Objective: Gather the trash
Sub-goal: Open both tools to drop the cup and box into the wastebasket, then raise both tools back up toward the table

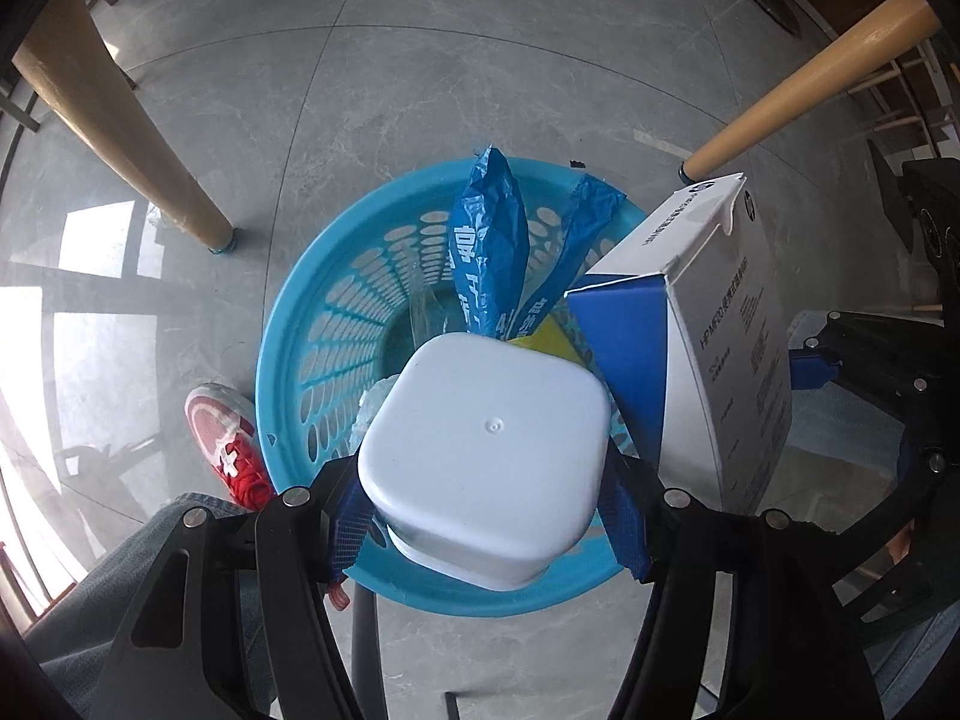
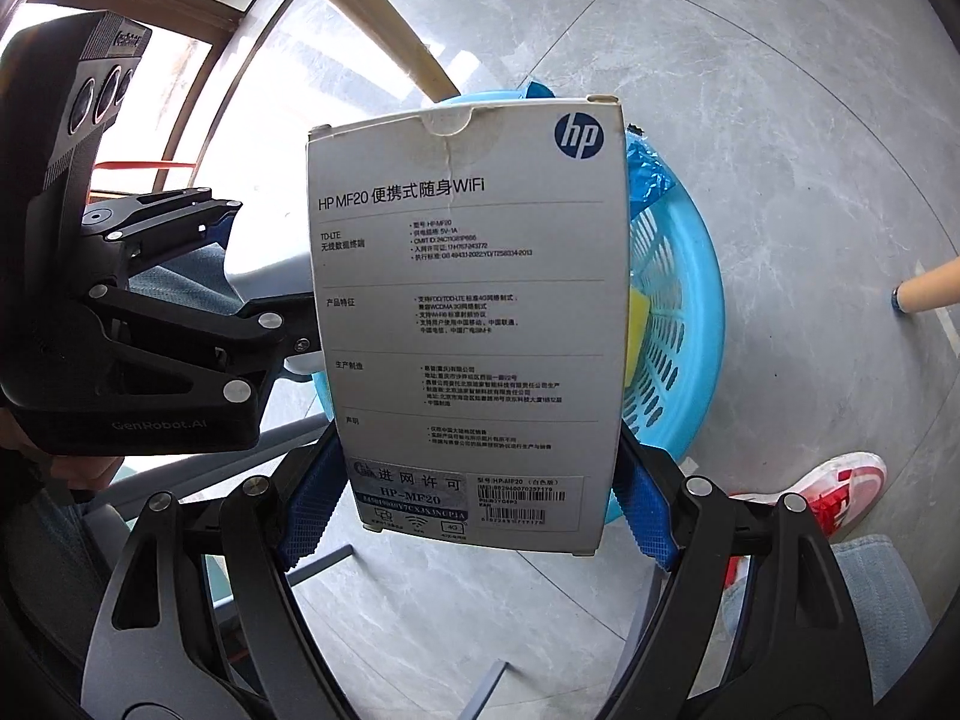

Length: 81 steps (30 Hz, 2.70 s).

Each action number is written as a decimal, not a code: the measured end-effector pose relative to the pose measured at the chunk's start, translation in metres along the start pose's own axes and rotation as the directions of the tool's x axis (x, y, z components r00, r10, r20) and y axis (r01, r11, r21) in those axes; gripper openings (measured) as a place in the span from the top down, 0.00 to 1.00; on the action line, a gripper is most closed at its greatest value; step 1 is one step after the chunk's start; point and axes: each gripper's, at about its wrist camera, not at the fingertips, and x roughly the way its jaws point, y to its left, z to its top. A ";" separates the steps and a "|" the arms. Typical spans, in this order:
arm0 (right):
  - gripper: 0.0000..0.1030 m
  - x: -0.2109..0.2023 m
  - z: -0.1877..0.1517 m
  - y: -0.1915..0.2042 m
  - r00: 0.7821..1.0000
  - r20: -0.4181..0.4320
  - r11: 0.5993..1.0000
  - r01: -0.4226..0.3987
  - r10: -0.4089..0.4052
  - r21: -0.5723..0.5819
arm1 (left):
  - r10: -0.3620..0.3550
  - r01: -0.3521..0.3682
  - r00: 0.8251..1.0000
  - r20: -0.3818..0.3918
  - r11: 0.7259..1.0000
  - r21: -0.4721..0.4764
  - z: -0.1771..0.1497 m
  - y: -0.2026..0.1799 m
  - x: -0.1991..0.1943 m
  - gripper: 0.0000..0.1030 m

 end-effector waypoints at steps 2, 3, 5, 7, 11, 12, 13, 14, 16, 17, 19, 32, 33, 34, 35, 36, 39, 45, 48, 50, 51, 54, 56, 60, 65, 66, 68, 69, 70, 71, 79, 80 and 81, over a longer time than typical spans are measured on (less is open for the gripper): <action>0.26 0.008 0.001 -0.004 1.000 -0.019 1.000 0.011 -0.010 0.005 | 0.004 -0.004 1.000 -0.023 1.000 -0.003 0.002 0.000 0.008 0.38; 0.26 0.010 0.001 -0.005 1.000 -0.026 1.000 0.016 -0.016 0.008 | 0.011 -0.011 1.000 -0.029 1.000 -0.005 0.003 -0.001 0.010 0.38; 0.26 0.015 0.000 -0.010 0.999 -0.039 0.999 0.026 -0.025 0.019 | 0.018 -0.018 0.999 -0.032 1.000 -0.009 0.005 0.000 0.010 0.38; 0.26 0.015 0.001 -0.011 0.999 -0.043 0.999 0.033 -0.031 0.029 | 0.023 -0.023 0.999 -0.027 1.000 -0.014 0.006 0.001 0.006 0.38; 0.25 0.009 0.002 -0.011 0.999 -0.029 0.999 0.030 -0.029 0.039 | 0.006 -0.007 1.000 -0.028 0.999 -0.046 0.009 0.008 0.006 0.37; 0.25 0.007 0.002 -0.010 0.999 -0.025 0.999 0.030 -0.029 0.044 | 0.007 -0.008 1.000 -0.024 0.999 -0.049 0.009 0.008 0.004 0.37; 0.24 0.005 0.002 -0.010 0.999 -0.021 0.998 0.033 -0.032 0.048 | 0.010 -0.011 1.000 -0.021 0.999 -0.047 0.008 0.008 0.001 0.37; 0.24 0.003 0.002 -0.009 0.999 -0.017 0.998 0.034 -0.033 0.048 | 0.015 -0.015 1.000 -0.017 0.999 -0.044 0.008 0.007 0.000 0.33; 0.24 -0.004 -0.001 -0.005 0.999 -0.004 0.998 0.045 -0.045 0.045 | 0.022 -0.023 1.000 -0.012 0.999 -0.038 0.007 0.005 -0.005 0.28; 0.24 -0.009 -0.003 -0.004 0.999 -0.001 0.998 0.049 -0.049 0.044 | 0.026 -0.026 1.000 -0.013 0.999 -0.034 0.006 0.004 -0.008 0.28; 0.23 -0.016 -0.006 -0.001 0.998 0.006 0.997 0.058 -0.059 0.044 | 0.034 -0.034 0.999 -0.006 0.999 -0.028 0.003 0.002 -0.015 0.26; 0.14 -0.091 -0.052 0.025 0.977 0.165 0.990 0.132 -0.138 0.048 | 0.075 -0.070 0.984 0.163 0.997 -0.037 -0.035 -0.015 -0.095 0.15; 0.14 -0.096 -0.057 0.029 0.973 0.177 0.989 0.140 -0.147 0.052 | 0.079 -0.074 0.982 0.174 0.997 -0.032 -0.040 -0.019 -0.101 0.15; 0.13 -0.101 -0.061 0.032 0.970 0.188 0.988 0.144 -0.152 0.055 | 0.084 -0.081 0.979 0.183 0.996 -0.026 -0.044 -0.022 -0.106 0.14; 0.13 -0.107 -0.067 0.035 0.968 0.202 0.988 0.144 -0.152 0.054 | 0.085 -0.083 0.978 0.192 0.996 -0.019 -0.050 -0.025 -0.111 0.14; 0.13 -0.113 -0.073 0.038 0.965 0.215 0.988 0.143 -0.151 0.053 | 0.084 -0.084 0.976 0.203 0.996 -0.011 -0.055 -0.029 -0.117 0.14; 0.13 -0.130 -0.091 0.048 0.954 0.257 0.988 0.144 -0.154 0.056 | 0.080 -0.085 0.966 0.245 0.996 0.011 -0.072 -0.039 -0.136 0.14; 0.12 -0.169 -0.123 0.069 0.922 0.352 0.987 0.152 -0.163 0.057 | 0.049 -0.073 0.940 0.337 0.996 0.056 -0.105 -0.061 -0.178 0.12; 0.11 -0.188 -0.137 0.081 0.901 0.396 0.984 0.173 -0.179 0.051 | 0.032 -0.070 0.923 0.383 0.994 0.084 -0.120 -0.071 -0.197 0.11; 0.11 -0.201 -0.146 0.089 0.887 0.423 0.982 0.184 -0.186 0.046 | 0.024 -0.072 0.910 0.414 0.992 0.101 -0.130 -0.077 -0.211 0.11; 0.11 -0.207 -0.151 0.093 0.879 0.438 0.981 0.189 -0.188 0.043 | 0.020 -0.073 0.904 0.426 0.991 0.108 -0.135 -0.079 -0.217 0.11; 0.11 -0.229 -0.166 0.110 0.850 0.487 0.977 0.213 -0.203 0.036 | 0.001 -0.070 0.880 0.474 0.989 0.128 -0.147 -0.084 -0.239 0.11; 0.11 -0.244 -0.175 0.120 0.826 0.528 0.977 0.213 -0.197 0.032 | -0.012 -0.068 0.859 0.511 0.988 0.137 -0.154 -0.087 -0.257 0.10; 0.10 -0.277 -0.186 0.137 0.775 0.603 0.976 0.217 -0.188 0.025 | -0.029 -0.065 0.804 0.594 0.988 0.137 -0.164 -0.091 -0.295 0.09; 0.09 -0.322 -0.192 0.156 0.698 0.693 0.971 0.237 -0.182 0.017 | -0.033 -0.082 0.723 0.690 0.988 0.134 -0.164 -0.093 -0.346 0.06; 0.09 -0.330 -0.192 0.157 0.683 0.707 0.970 0.242 -0.184 0.019 | -0.030 -0.089 0.708 0.706 0.987 0.132 -0.164 -0.094 -0.354 0.06; 0.09 -0.345 -0.191 0.160 0.660 0.728 0.968 0.250 -0.186 0.020 | -0.029 -0.096 0.687 0.726 0.987 0.130 -0.158 -0.095 -0.368 0.06; 0.08 -0.353 -0.190 0.162 0.648 0.739 0.967 0.254 -0.184 0.019 | -0.026 -0.102 0.677 0.736 0.987 0.128 -0.156 -0.096 -0.374 0.06; 0.08 -0.359 -0.188 0.162 0.639 0.747 0.966 0.259 -0.185 0.017 | -0.023 -0.108 0.669 0.743 0.986 0.127 -0.152 -0.096 -0.378 0.06; 0.08 -0.365 -0.186 0.163 0.630 0.754 0.964 0.266 -0.186 0.016 | -0.022 -0.112 0.665 0.747 0.985 0.129 -0.149 -0.097 -0.382 0.06; 0.08 -0.404 -0.152 0.156 0.580 0.787 0.952 0.305 -0.211 0.031 | -0.004 -0.160 0.631 0.775 0.978 0.136 -0.119 -0.103 -0.411 0.06; 0.08 -0.407 -0.146 0.155 0.578 0.787 0.950 0.309 -0.218 0.037 | 0.005 -0.160 0.629 0.777 0.979 0.123 -0.112 -0.102 -0.415 0.06; 0.08 -0.409 -0.141 0.153 0.575 0.787 0.949 0.311 -0.225 0.044 | 0.015 -0.161 0.625 0.781 0.981 0.110 -0.107 -0.101 -0.417 0.06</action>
